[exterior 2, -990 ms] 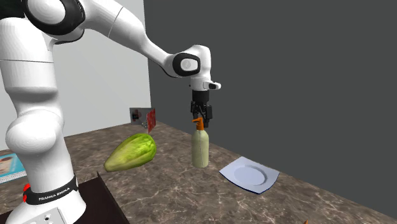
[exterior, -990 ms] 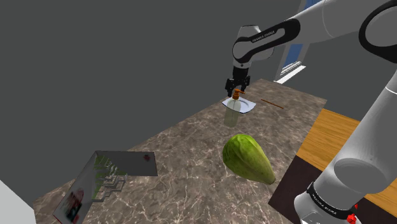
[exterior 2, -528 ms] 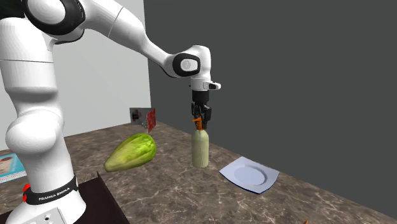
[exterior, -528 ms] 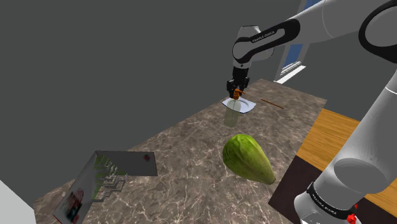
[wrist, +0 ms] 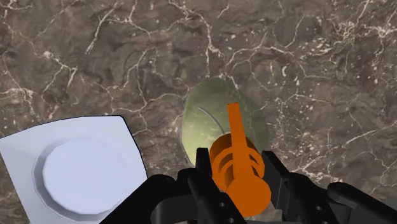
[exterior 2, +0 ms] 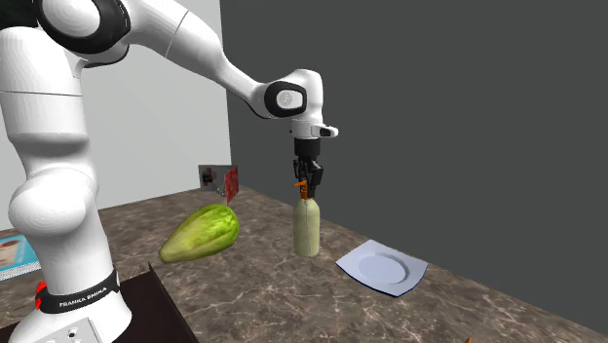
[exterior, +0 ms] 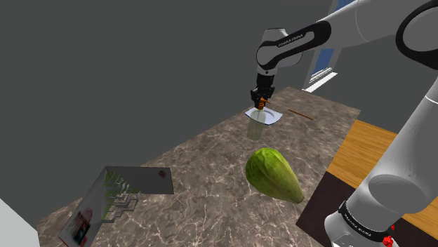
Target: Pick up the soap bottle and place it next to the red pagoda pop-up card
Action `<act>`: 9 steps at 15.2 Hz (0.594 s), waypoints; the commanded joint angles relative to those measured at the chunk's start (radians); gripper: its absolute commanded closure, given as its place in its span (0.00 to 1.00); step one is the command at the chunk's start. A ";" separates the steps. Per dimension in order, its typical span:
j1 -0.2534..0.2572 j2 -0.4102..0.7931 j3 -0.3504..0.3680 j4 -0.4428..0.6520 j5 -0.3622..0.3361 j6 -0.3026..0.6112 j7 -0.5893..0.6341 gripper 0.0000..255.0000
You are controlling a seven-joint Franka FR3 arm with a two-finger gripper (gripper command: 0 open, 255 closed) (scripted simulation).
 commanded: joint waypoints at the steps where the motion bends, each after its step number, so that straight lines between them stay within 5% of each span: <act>1: 0.000 0.000 0.000 0.000 0.000 0.000 0.000 1.00; 9: 0.001 -0.034 0.000 0.069 -0.005 -0.103 0.003 1.00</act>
